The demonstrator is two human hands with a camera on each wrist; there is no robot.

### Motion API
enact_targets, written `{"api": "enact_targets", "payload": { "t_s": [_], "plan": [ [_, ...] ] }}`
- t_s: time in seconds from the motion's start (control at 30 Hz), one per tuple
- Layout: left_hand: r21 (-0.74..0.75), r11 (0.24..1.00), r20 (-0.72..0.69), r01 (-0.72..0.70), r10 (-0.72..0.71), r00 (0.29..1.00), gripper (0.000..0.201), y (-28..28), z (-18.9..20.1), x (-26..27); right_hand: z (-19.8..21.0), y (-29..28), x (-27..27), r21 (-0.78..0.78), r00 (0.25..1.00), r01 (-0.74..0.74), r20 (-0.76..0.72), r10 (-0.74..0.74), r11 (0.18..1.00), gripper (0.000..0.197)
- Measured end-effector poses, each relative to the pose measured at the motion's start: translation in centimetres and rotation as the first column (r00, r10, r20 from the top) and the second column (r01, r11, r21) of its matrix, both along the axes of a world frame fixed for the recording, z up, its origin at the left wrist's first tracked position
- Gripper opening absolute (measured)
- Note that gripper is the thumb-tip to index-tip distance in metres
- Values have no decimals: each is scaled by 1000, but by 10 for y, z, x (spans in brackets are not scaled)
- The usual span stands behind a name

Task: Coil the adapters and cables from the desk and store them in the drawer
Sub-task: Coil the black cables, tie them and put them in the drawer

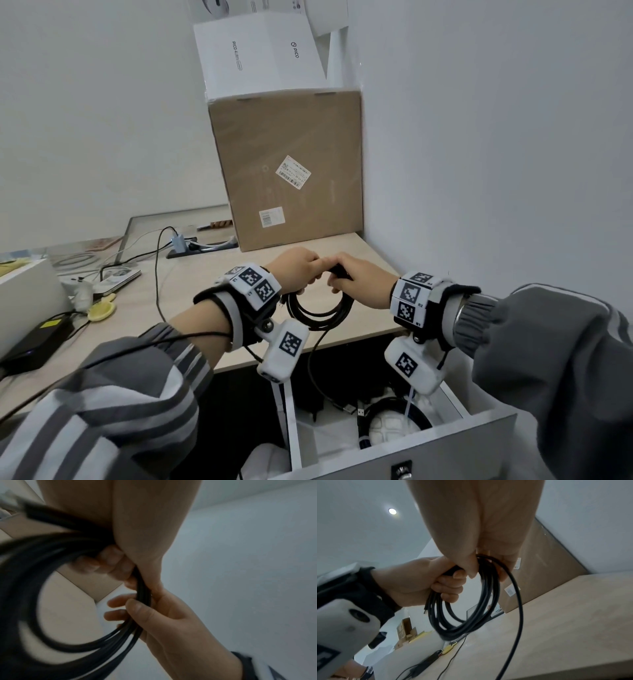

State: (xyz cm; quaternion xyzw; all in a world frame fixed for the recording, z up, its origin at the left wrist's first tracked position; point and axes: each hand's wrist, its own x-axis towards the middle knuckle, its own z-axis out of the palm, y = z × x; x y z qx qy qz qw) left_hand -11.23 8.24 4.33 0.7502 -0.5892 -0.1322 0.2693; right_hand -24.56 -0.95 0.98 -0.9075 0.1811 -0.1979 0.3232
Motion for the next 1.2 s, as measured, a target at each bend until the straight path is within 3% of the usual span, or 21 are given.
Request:
{"api": "enact_targets", "payload": {
  "t_s": [0.07,0.13,0.2,0.3,0.37,0.43,0.53,0.63,0.83,0.97,1.03,1.13,1.2],
  "plan": [
    [-129,991,-209,-19,-9,978,46,1,-7,3,-4,-1,-2,144,997,-21,74,11,989,25],
    [-254,964,-425,-80,-37,904,43,1,-11,1,-5,-1,-5,306,989,-23,144,-22,952,15],
    [-322,939,-515,-118,-69,854,42,2,-13,-5,-5,1,-4,396,979,-20,193,-62,918,7],
    [-321,943,-545,-88,-109,831,41,1,-15,-7,1,-6,-3,329,972,52,200,-123,943,7],
    [-252,967,-452,-46,-76,889,44,3,-10,-2,9,-10,-7,226,982,61,160,-99,972,10],
    [-159,987,-272,-4,-40,961,48,4,-3,1,14,-13,-11,77,994,58,85,-65,995,9],
    [-13,993,-143,115,-116,983,42,4,6,-4,19,-7,-10,-140,997,34,-60,-42,990,11],
    [5,994,-63,109,-109,992,35,0,5,-8,20,-4,-7,-156,996,39,-70,-51,987,14],
    [-307,946,-402,-107,-27,915,31,-5,-9,-9,15,-13,-10,67,988,37,144,-46,997,23],
    [-370,913,-483,-169,-34,875,35,-7,-16,-10,14,-15,-12,148,986,50,152,-73,988,23],
    [-305,945,-470,-122,-38,882,37,-4,-16,-12,17,-16,-14,88,987,93,121,-103,992,16],
    [-21,1000,-202,4,-8,979,38,0,-12,-2,23,-17,-21,-125,995,97,14,-96,987,6],
    [86,995,-20,48,-46,999,36,0,-8,0,21,-14,-18,-254,993,56,-86,-80,966,8]
  ]
}}
